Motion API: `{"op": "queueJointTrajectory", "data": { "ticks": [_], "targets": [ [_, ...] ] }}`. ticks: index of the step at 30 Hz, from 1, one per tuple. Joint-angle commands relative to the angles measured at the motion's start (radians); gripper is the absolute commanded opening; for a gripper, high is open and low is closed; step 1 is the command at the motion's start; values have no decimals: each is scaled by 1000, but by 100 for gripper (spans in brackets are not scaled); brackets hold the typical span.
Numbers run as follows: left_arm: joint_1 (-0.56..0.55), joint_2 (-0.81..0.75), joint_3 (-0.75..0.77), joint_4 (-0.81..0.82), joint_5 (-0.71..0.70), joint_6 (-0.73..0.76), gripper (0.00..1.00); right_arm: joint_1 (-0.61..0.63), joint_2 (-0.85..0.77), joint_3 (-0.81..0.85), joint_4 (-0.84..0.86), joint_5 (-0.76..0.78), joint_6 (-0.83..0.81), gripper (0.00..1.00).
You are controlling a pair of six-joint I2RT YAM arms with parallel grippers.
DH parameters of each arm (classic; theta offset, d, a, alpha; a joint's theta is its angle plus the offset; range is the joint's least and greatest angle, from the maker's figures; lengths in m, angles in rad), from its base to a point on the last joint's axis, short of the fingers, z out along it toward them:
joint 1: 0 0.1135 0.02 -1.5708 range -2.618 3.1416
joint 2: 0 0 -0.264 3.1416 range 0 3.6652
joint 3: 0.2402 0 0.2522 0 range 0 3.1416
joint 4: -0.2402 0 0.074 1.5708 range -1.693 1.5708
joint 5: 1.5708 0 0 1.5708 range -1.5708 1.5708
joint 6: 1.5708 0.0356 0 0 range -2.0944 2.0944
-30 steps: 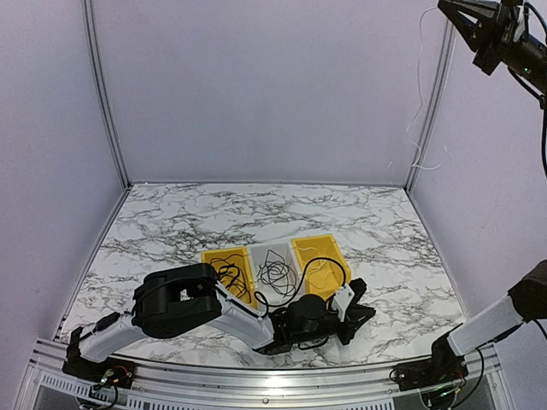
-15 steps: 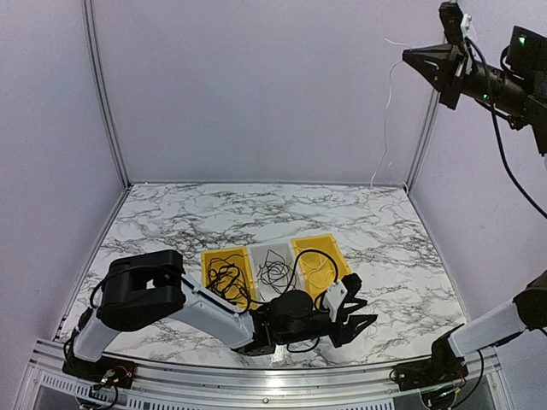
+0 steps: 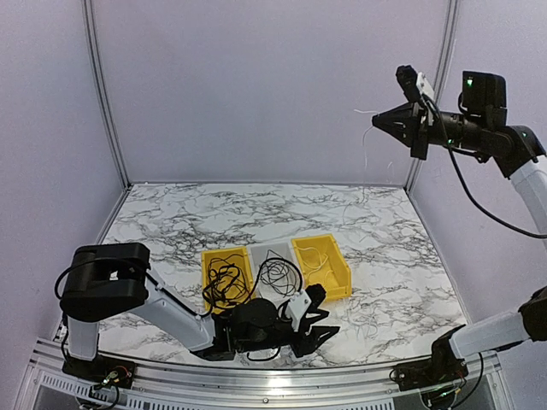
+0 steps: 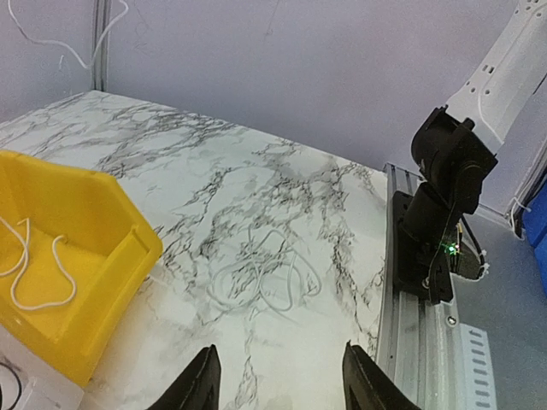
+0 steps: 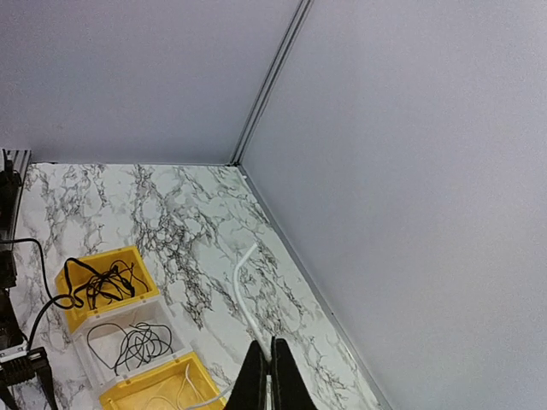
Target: Untangle the cables
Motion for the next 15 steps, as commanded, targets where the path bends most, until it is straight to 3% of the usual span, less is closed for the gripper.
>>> {"op": "queueJointTrajectory", "data": {
  "ticks": [1, 15],
  "targets": [
    [-29, -86, -71, 1, -79, -15, 50, -8, -12, -94, 120, -76, 54, 0],
    [-56, -249, -288, 42, -298, -58, 47, 6, 41, -423, 357, -155, 172, 0]
  ]
}}
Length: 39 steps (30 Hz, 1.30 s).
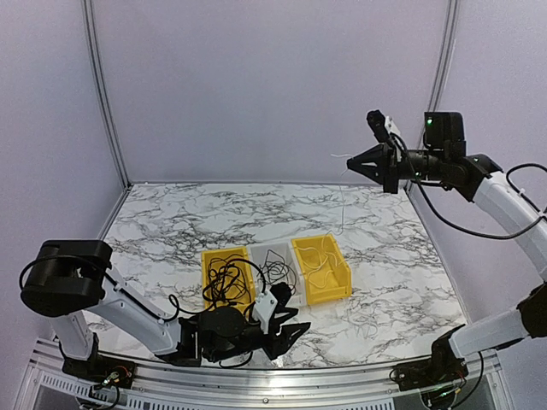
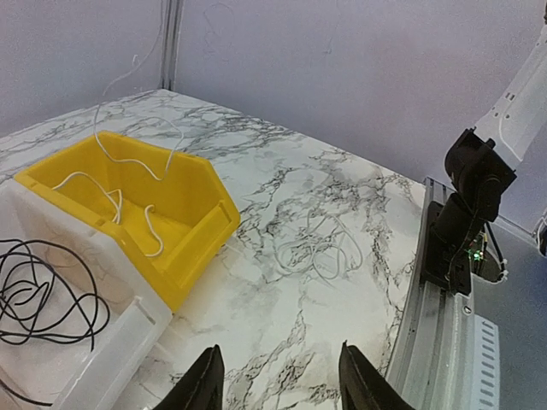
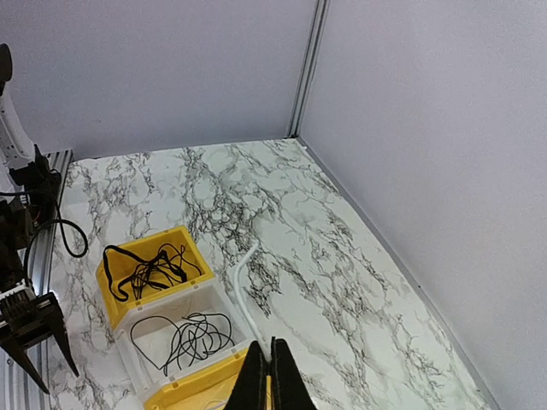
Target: Untangle the cables
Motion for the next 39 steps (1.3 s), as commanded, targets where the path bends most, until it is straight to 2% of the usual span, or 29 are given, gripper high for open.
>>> {"op": "queueJointTrajectory", "data": {
  "ticks": [1, 18, 24, 32, 39],
  "targets": [
    [-2, -36, -36, 40, -84, -23, 47, 9, 34, -82, 123, -25, 48, 0],
    [-1, -43, -67, 66, -180, -53, 47, 86, 121, -253, 193, 13, 67, 0],
    [-1, -44, -72, 72, -193, -57, 47, 94, 217, -303, 203, 141, 56, 0],
    [-2, -38, -73, 74, -206, -64, 47, 165, 380, -289, 160, 277, 23, 0],
    [-2, -36, -73, 74, -213, -66, 47, 220, 417, -284, 164, 494, 4, 0]
  ]
}}
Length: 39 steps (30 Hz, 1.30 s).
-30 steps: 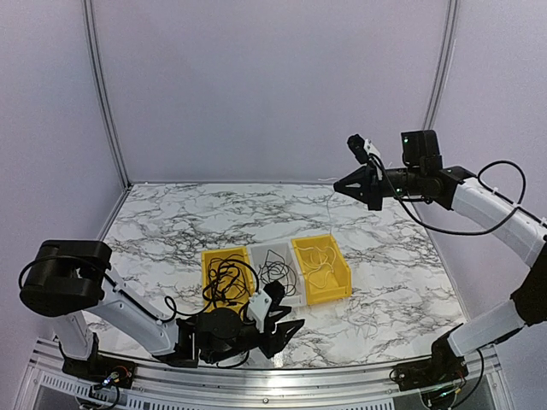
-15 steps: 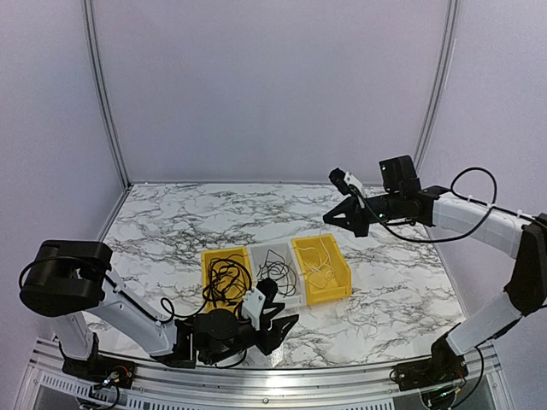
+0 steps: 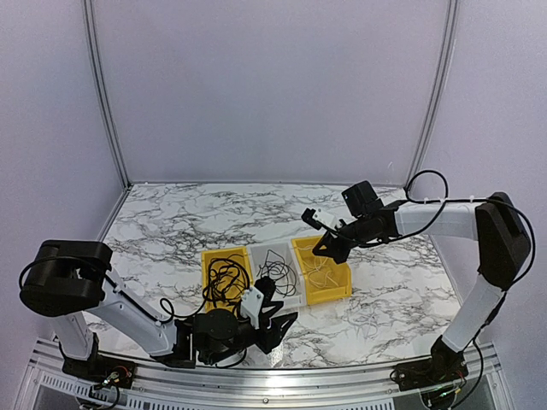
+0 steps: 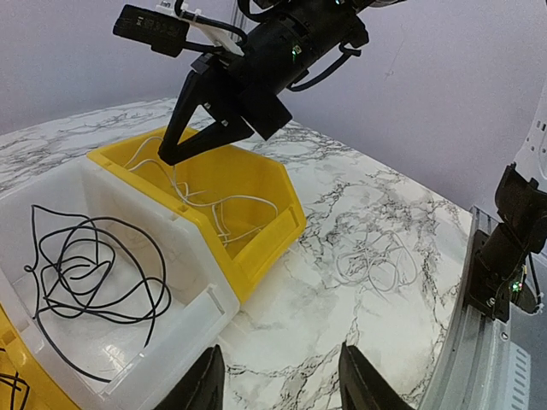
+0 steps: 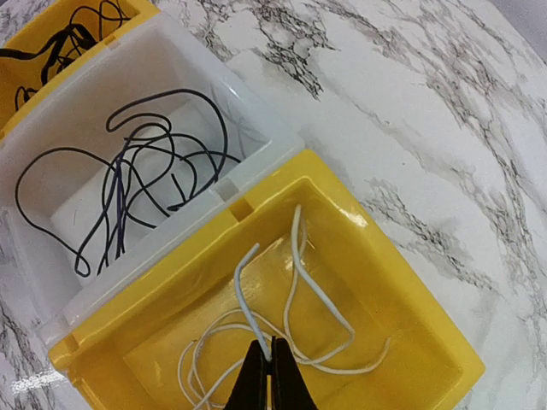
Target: Untangle the cables
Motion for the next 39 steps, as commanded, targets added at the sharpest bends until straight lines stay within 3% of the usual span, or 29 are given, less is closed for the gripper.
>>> {"op": "queueJointTrajectory", "data": {
  "ticks": [1, 5, 18, 25, 29, 35, 39],
  "targets": [
    [-2, -23, -11, 33, -23, -7, 47, 34, 3, 22, -5, 166, -17, 0],
    [-2, -21, -8, 33, -23, -6, 47, 50, 13, 44, -41, 192, -26, 1],
    [-2, -17, 1, 34, -20, 4, 47, 51, -165, 58, -169, 290, -49, 28],
    [-2, 7, 30, 35, -5, 15, 47, 48, -197, 17, -171, 308, -69, 28],
    [-2, -4, 26, 33, -6, 17, 47, 42, -231, -8, -232, 301, -114, 22],
    [-1, 9, 39, 33, 11, 21, 48, 11, -442, -135, -352, 265, -229, 19],
    [-2, 39, 76, 31, 33, 20, 48, 14, -584, -206, -468, 141, -356, 25]
  ]
}}
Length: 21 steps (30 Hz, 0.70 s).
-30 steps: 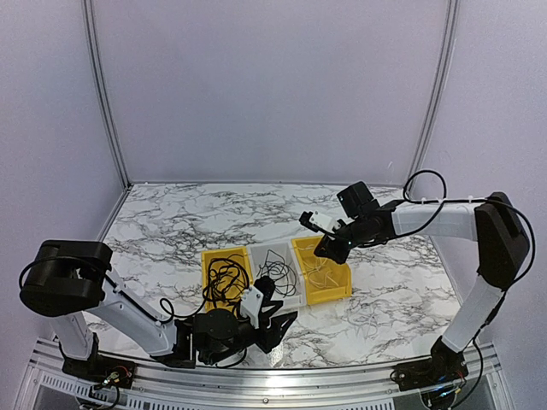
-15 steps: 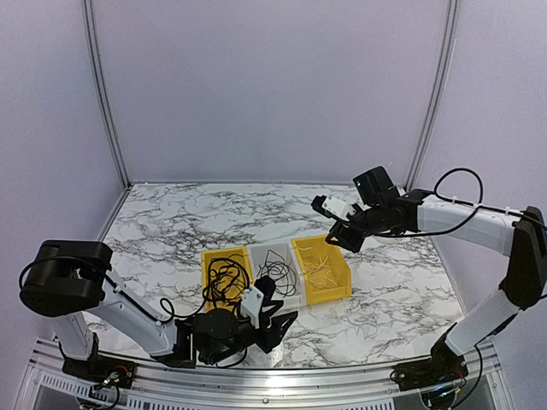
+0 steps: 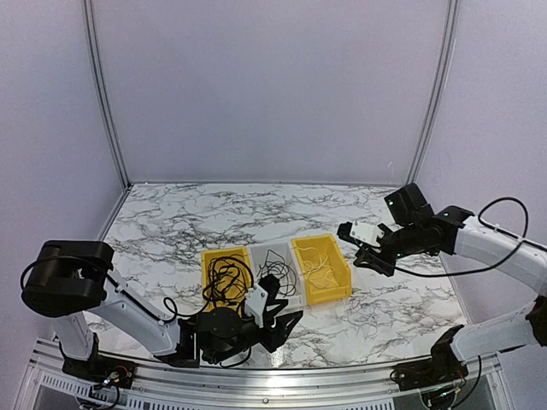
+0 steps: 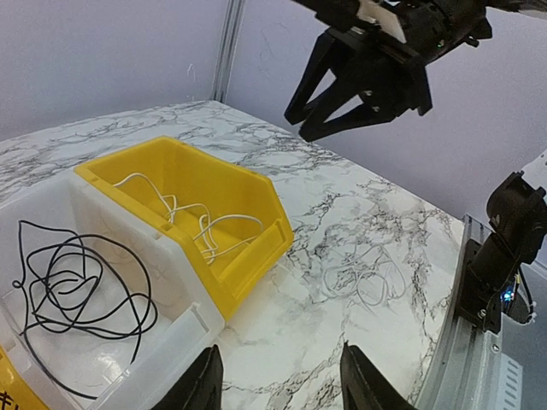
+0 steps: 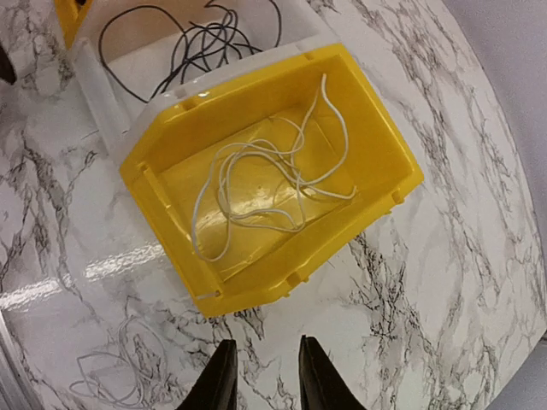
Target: Untangle the cables
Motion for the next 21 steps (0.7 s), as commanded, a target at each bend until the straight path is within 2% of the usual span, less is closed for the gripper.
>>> {"op": "queueJointTrajectory", "data": {
  "ticks": [1, 5, 11, 14, 21],
  "targets": [
    [-2, 38, 56, 26, 23, 9, 48, 7, -125, -66, -129, -115, -137, 27],
    [-2, 43, 67, 26, -3, -4, 48, 40, -109, -121, -121, -146, -138, 30],
    [-2, 2, 20, 27, -43, -31, 48, 47, 47, -120, -88, -197, -122, 32],
    [-2, -14, -2, 27, -67, -41, 48, 47, 118, -116, -78, -213, -131, 36],
    [-2, -15, -7, 28, -74, -33, 48, 46, 206, -123, -43, -237, -136, 38]
  ]
}}
